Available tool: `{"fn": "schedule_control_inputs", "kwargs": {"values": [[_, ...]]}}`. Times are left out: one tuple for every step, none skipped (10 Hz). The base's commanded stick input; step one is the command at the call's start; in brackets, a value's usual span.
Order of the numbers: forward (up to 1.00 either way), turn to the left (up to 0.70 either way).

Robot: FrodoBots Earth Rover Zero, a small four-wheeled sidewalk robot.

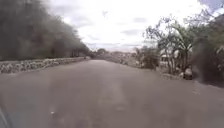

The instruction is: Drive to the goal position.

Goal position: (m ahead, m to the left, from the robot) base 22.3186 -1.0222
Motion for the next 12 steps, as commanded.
{"fn": "schedule_control_inputs", "kwargs": {"values": [[0.70, 0.00], [0.70, 0.00], [0.70, 0.00], [0.70, 0.00], [0.70, 0.00], [0.70, 0.00], [0.70, 0.00], [0.70, 0.00], [0.70, 0.00], [0.70, 0.00], [0.70, 0.00], [0.70, 0.00]]}}
